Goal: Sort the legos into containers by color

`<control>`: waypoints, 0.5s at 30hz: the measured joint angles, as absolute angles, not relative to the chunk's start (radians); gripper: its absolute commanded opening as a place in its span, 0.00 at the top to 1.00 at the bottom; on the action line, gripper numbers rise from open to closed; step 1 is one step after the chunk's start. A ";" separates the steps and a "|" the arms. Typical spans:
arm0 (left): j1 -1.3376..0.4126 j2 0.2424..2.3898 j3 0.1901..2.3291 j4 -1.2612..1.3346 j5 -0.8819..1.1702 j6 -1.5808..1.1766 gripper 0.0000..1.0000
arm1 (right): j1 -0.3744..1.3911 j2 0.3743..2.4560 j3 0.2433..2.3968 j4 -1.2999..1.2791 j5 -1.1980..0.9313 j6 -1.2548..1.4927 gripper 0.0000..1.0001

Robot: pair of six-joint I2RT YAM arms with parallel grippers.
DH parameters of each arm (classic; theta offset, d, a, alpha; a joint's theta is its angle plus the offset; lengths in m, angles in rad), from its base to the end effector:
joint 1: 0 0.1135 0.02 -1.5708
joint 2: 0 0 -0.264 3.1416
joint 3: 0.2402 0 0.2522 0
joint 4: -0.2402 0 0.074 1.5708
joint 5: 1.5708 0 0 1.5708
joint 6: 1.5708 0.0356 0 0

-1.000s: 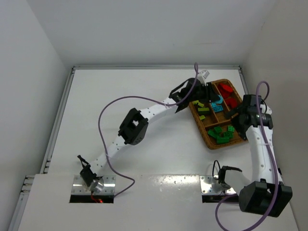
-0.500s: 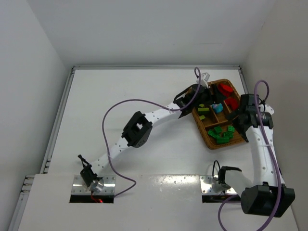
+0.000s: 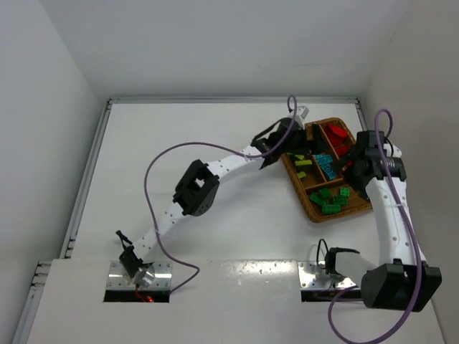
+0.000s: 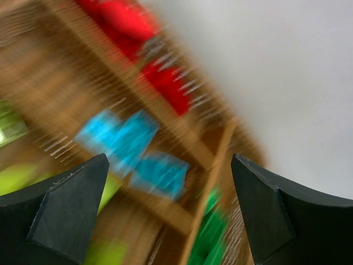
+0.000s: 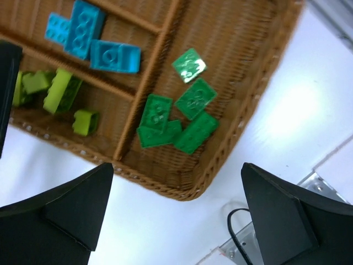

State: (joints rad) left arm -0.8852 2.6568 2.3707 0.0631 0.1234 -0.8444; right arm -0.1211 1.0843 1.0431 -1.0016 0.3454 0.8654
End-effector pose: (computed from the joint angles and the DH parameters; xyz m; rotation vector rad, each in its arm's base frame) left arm 0.3842 -0.4766 0.2008 0.1397 2.0010 -1.2978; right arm 0.1950 -0.0359 0.3039 1.3003 2.1673 -0.1621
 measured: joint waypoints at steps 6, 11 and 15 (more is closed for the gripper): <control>-0.693 2.246 2.023 -0.147 0.113 -0.688 0.00 | -0.101 1.142 1.064 -0.962 0.246 0.773 0.00; -0.470 1.843 1.682 -0.183 0.017 -0.598 0.00 | -0.064 1.151 1.062 -0.933 0.206 0.720 0.00; -0.381 1.633 1.439 -0.205 -0.015 -0.561 0.00 | -0.046 1.152 1.061 -0.908 0.211 0.688 0.00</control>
State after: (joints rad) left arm -0.3813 1.6329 1.4387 -0.2047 -0.0147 -0.5606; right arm -0.0460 1.1519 1.0607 -0.9085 0.2111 0.6876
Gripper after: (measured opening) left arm 1.000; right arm 0.997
